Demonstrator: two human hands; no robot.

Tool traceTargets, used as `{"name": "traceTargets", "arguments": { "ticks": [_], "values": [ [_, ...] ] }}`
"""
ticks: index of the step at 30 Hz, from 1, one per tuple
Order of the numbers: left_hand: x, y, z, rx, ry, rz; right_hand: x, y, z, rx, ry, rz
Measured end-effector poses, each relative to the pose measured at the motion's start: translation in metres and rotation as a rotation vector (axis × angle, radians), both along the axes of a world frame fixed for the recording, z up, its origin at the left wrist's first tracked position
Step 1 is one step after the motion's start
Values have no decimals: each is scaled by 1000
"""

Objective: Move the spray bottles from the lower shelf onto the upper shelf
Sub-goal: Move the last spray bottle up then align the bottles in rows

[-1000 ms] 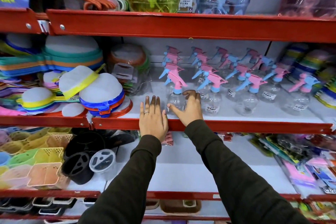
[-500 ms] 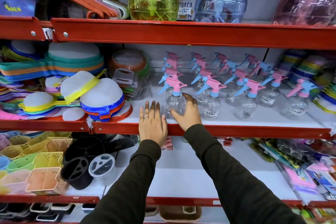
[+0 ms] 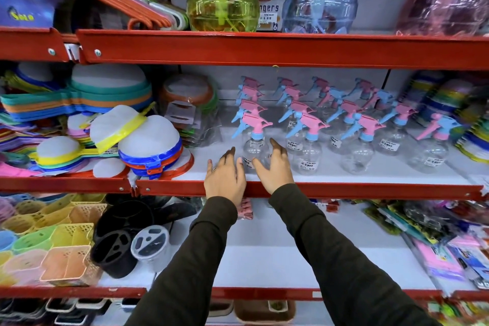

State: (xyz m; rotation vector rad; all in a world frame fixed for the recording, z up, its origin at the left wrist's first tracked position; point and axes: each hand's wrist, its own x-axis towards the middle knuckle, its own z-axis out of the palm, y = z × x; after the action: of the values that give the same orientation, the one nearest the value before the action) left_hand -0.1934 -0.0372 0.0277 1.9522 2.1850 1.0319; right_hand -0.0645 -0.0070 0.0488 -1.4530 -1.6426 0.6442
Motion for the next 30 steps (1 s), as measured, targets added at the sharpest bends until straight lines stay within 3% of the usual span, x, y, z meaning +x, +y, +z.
{"name": "traceTargets", "arguments": {
  "ticks": [3, 9, 21, 30],
  "values": [
    [7, 2, 8, 13, -173, -50, 2, -2, 0, -73, 53, 18],
    [15, 11, 12, 0, -326, -75, 4, -5, 1, -90, 56, 35],
    [19, 7, 5, 35, -324, -59, 11, -10, -1, -57, 72, 47],
    [45, -16, -7, 328, -270, 19, 46, -35, -1, 130, 193, 13]
  ]
}}
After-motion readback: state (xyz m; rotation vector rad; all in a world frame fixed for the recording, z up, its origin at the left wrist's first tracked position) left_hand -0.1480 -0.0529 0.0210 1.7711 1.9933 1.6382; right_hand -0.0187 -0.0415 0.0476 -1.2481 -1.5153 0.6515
